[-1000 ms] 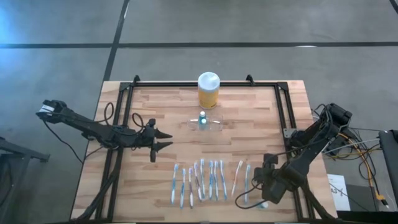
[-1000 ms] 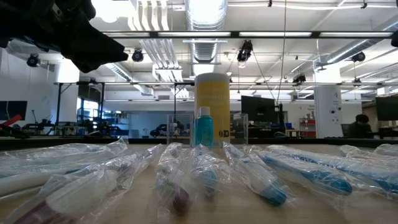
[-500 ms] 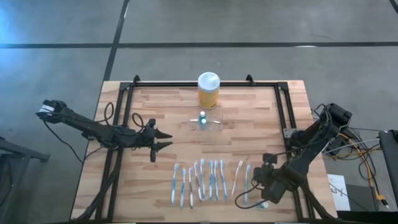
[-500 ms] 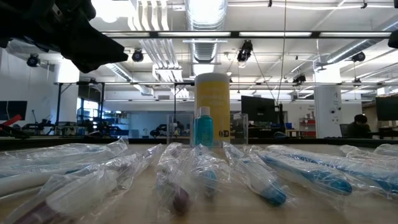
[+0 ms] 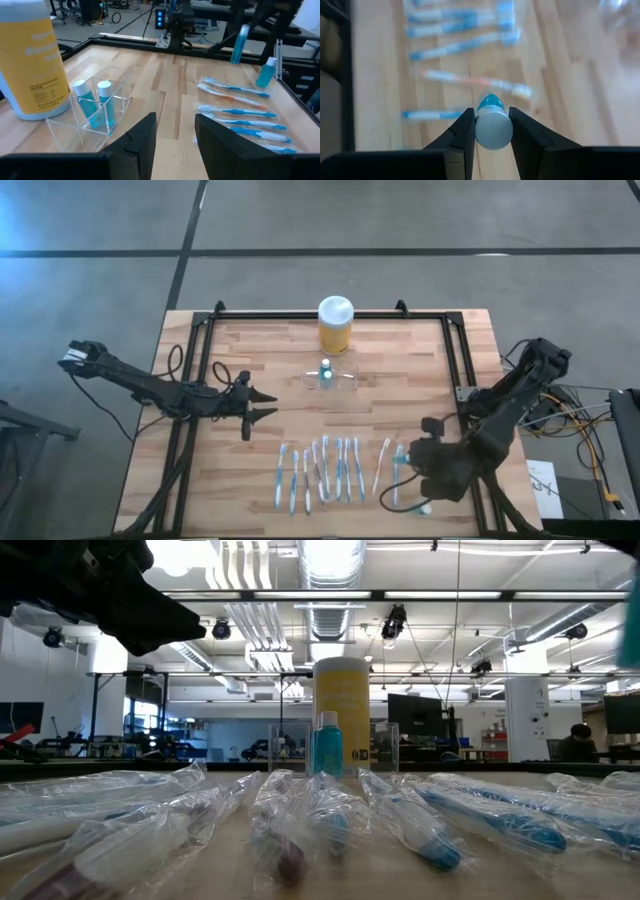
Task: Pick & Place toothbrushing station
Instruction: Put the blue mouthwash into the transparent organizer
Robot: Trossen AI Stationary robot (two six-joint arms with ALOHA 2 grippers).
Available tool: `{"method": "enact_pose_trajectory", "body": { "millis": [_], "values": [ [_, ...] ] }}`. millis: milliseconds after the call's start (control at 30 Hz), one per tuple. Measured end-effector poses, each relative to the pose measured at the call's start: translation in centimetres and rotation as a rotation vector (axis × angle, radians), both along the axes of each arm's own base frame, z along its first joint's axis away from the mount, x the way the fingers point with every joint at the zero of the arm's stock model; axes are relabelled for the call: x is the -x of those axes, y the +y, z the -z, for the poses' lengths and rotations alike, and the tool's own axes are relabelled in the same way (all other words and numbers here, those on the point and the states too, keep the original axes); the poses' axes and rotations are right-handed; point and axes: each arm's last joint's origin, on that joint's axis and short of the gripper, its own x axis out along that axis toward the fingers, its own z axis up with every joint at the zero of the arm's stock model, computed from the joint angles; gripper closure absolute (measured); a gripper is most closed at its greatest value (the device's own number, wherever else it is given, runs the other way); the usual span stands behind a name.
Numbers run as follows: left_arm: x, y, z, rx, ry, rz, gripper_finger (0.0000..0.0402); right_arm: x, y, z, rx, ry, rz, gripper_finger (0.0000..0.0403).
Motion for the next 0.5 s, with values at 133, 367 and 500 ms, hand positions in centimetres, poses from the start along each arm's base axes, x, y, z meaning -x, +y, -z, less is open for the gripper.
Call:
{"method": "enact_pose_trajectory", "body": {
  "millis": [133,367,500],
  "values": [
    [0.0,0.0,0.0,-0.027,0.003,0.004,0.0262,0.0,-1.1,-2.7,-0.003,-0.103,-0.019,0.0317],
    [0.0,0.0,0.0,-0.019,0.0,-0.006,0.0262,-0.5,-3.8,-6.2,0.012,-0.202,-0.041,0.0317],
    [0.0,0.0,0.0,-0.019,0.001,-0.007,0.0262,-1.3,-5.3,-7.3,0.06,-0.23,-0.048,0.0317]
  ]
}}
